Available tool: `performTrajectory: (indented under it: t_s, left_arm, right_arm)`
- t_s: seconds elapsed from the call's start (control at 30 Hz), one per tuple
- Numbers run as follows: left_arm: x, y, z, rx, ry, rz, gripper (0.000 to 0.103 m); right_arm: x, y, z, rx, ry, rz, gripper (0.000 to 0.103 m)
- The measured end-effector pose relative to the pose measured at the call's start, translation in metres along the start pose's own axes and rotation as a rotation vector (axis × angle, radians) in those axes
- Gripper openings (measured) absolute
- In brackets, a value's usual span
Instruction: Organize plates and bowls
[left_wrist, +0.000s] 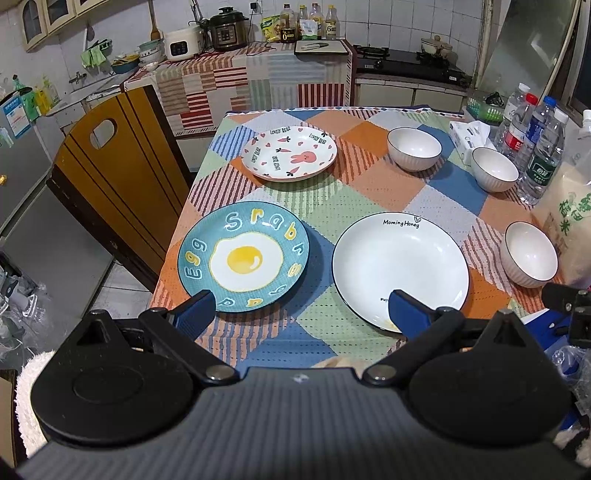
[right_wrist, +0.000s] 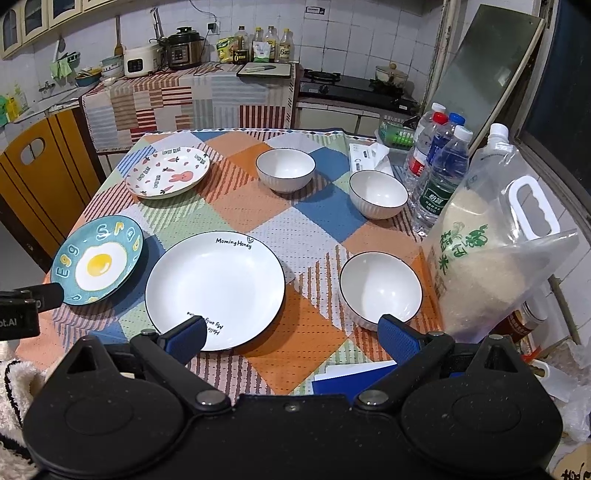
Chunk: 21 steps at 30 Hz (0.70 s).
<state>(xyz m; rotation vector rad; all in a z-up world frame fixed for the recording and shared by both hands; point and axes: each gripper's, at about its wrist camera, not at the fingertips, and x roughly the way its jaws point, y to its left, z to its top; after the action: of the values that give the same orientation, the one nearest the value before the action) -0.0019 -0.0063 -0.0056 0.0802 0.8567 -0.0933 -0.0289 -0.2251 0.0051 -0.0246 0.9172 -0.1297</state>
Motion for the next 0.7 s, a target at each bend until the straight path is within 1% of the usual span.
performTrajectory:
  t_s: [0.37,0.7]
  left_arm:
    - [0.0019,-0.0009,-0.0011,0.011,0.008,-0.001,0.101]
    - [0.002,0.0014,-0.0014,-0.005,0.016,-0.026,0.101]
  right_arm:
    - [0.0037,-0.0012,-0.0002,-0.001,0.006,0.01,0.1]
    - [0.0037,0.0006,-0.0007,-0.008,0.006,0.011,0.1]
